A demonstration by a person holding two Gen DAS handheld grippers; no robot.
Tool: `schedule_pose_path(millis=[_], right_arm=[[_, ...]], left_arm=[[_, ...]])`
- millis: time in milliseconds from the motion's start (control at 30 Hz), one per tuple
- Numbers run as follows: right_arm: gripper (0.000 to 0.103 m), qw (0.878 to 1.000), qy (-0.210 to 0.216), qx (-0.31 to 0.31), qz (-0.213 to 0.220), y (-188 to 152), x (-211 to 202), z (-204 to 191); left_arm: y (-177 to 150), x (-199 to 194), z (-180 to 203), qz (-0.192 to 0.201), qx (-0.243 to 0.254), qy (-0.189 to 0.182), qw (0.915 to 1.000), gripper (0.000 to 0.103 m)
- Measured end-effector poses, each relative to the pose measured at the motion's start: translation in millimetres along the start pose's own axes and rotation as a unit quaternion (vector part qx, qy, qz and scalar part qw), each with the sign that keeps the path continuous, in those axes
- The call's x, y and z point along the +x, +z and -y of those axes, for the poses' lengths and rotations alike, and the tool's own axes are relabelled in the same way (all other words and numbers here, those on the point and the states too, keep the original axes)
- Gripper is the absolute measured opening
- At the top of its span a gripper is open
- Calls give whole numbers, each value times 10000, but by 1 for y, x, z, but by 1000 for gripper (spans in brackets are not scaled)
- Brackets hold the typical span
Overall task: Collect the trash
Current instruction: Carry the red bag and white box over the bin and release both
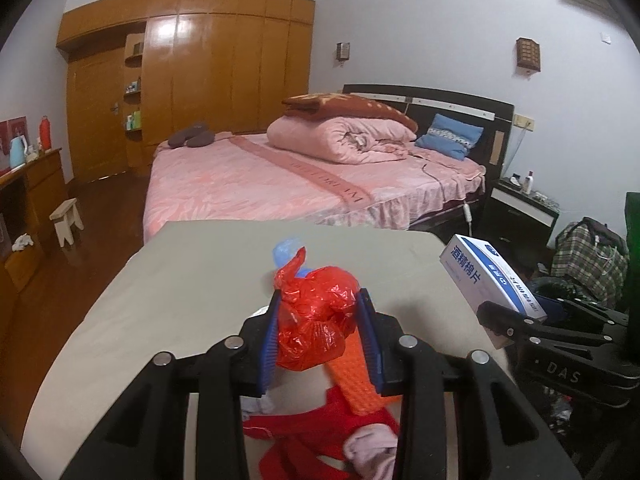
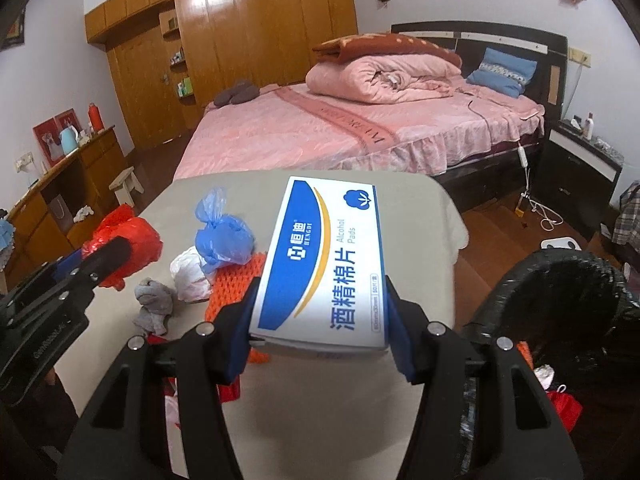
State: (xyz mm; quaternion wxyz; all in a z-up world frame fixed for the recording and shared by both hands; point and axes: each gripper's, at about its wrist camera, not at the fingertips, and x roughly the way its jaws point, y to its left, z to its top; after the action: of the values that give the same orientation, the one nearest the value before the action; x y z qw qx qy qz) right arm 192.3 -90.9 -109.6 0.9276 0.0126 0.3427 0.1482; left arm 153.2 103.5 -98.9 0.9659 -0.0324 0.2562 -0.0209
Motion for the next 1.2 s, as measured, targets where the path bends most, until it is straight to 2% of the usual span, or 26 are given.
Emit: schedule_pose_path(millis=[267, 533, 900, 1200], right_arm=[[55, 9996, -160, 115, 206, -1, -43, 22], [55, 9975, -526, 295, 370, -14, -84, 61], [55, 9893, -1223, 658, 455, -44, -130, 120], [55, 9809, -1655, 879, 515, -63, -152, 163]], left_arm=[[12, -17, 36, 159, 129, -345, 9992, 36], [16, -28, 82, 214, 316, -823, 9959, 36], [17, -35, 154, 264, 675, -1560, 9851, 36], [17, -29, 201, 224, 867, -1978, 9762, 36]])
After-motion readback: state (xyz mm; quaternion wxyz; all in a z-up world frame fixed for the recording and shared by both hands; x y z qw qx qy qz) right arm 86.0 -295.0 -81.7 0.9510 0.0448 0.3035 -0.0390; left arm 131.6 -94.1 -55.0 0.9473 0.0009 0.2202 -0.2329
